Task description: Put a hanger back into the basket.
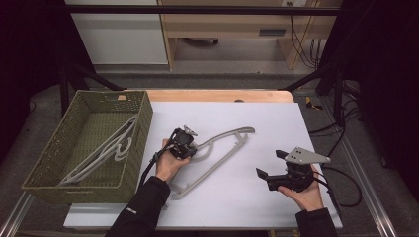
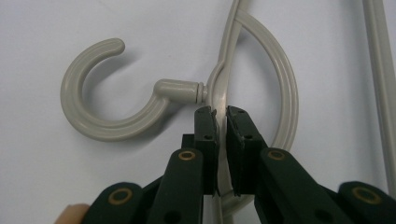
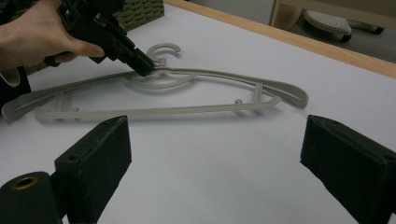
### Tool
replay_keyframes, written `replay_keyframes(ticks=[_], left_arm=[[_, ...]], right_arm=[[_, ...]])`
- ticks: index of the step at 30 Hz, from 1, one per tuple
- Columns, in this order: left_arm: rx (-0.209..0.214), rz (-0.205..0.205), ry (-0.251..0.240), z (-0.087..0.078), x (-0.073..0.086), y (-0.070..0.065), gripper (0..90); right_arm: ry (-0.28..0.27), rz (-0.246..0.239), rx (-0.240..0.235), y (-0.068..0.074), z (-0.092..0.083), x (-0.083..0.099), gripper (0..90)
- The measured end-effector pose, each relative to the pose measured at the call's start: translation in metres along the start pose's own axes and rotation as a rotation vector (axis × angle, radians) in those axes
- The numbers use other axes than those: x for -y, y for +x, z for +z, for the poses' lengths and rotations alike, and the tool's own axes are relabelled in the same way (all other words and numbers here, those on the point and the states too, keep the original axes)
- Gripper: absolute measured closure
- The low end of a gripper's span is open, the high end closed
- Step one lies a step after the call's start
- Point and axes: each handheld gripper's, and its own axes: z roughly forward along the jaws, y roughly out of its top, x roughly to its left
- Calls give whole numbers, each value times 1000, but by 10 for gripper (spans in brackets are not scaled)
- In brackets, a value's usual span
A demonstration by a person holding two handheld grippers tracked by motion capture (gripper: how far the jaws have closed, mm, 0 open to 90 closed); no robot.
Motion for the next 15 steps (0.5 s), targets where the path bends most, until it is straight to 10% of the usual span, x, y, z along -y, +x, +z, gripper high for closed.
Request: replay_keyframes(ticks=[15], left_arm=[[16,-3,39,-1,6,6,753]], right_arm=[[-5,4,-4,0,-1,0,89]])
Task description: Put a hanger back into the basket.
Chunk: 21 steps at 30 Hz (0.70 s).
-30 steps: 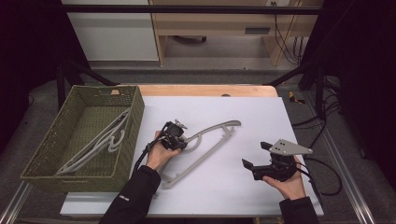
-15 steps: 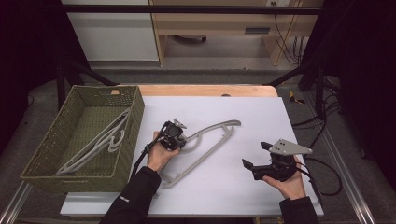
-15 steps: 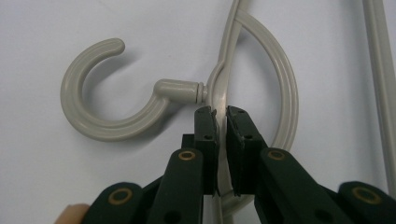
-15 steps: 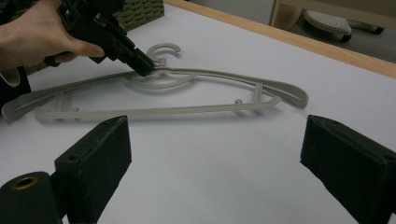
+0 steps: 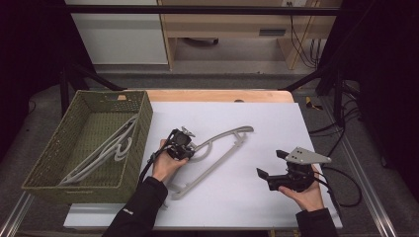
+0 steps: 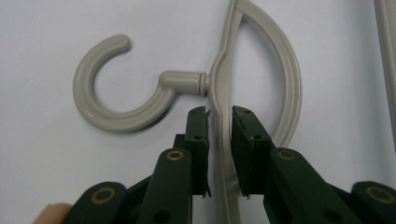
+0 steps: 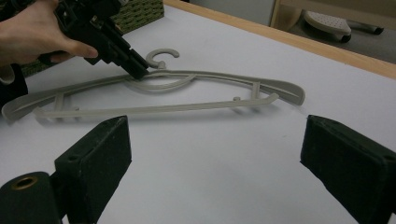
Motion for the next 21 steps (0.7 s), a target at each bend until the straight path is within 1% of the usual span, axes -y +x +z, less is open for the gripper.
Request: replay_keyframes(ticks=[1,4,7,9,11,12,13,15,17,18,20,21], left_arm=[[1,12,18,0,1,2,738],[7,20,30,3,1,1,733],[-7,21,28,6,0,-2,743],[-11,12,39,7,-2,-3,753],[-15,13,37,7,-2,-4,780],[-28,18,52,8,-4,-7,805],[-28,18,52,8,-4,-7,812],[-29,3,54,8,-5,-8,817],[-23,4,53,8,-4,-7,826],[-26,7,50,7,-4,-7,827],[-21,-2,33,7,-2,-6,829],[-21,-2,33,7,-2,-6,829]], right_arm=[[1,-2,1,0,0,0,89],[5,-3,2,0,1,0,89],[3,-2,3,0,1,0,89],[1,-1,2,0,0,0,89],[1,-2,2,0,0,0,89],[0,-1,2,0,0,0,89],[0,-1,2,0,0,0,89],[0,2,0,0,0,0,88],[0,0,-1,0,0,0,87],[1,0,-1,0,0,0,87],[2,1,0,0,0,0,86],[2,1,0,0,0,0,86]])
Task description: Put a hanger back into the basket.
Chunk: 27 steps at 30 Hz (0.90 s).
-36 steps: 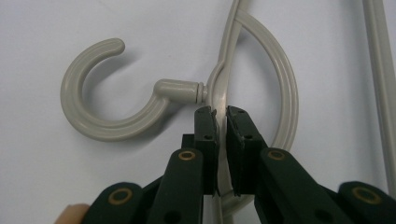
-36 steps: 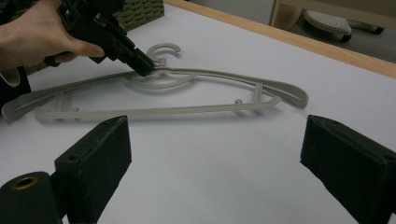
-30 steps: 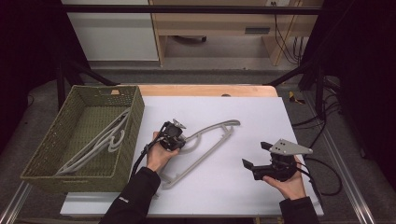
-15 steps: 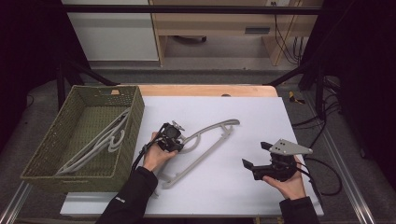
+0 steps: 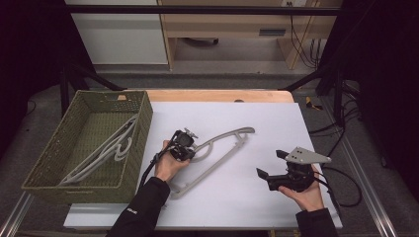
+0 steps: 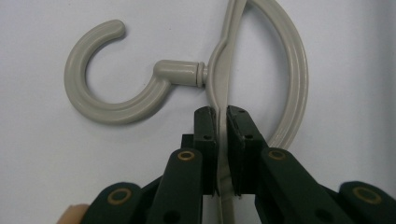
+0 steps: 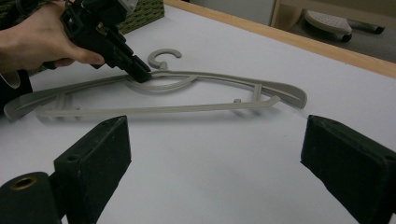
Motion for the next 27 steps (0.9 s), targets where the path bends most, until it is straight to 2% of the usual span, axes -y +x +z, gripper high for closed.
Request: replay_keyframes(ticks=[2,5,12,20,27], left_arm=[[10,-12,-8,-1,1,2,830],[-2,-14,-21,-3,2,0,831],[-36,-14,-86,-23,2,-2,832],[-22,-48,-133,-39,2,4,833],[-27,-34,-184,-66,-4,-4,833]], right_arm=[[0,0,1,0,0,0,87],[-2,-1,4,-1,-1,0,87],[-7,0,5,-1,-2,0,87],[-11,2,3,-1,-3,-1,87],[-12,4,7,-1,-4,-1,87]])
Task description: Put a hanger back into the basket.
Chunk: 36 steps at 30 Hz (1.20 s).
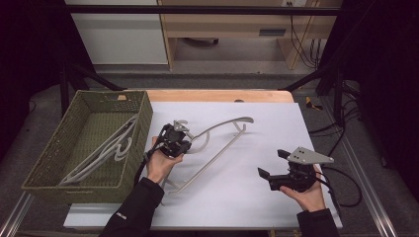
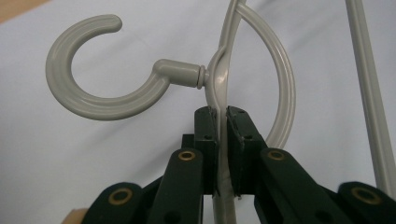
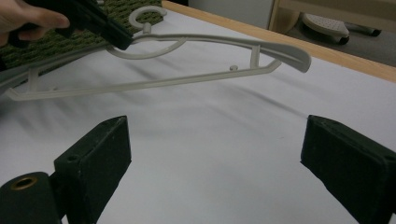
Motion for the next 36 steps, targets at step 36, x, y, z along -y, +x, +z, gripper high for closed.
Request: replay_keyframes(ticks=[36], left_arm=[[-198,88,-157,-179,-32,54,832]], right_arm=[[-10,-1,9,-1,-4,-1,87]])
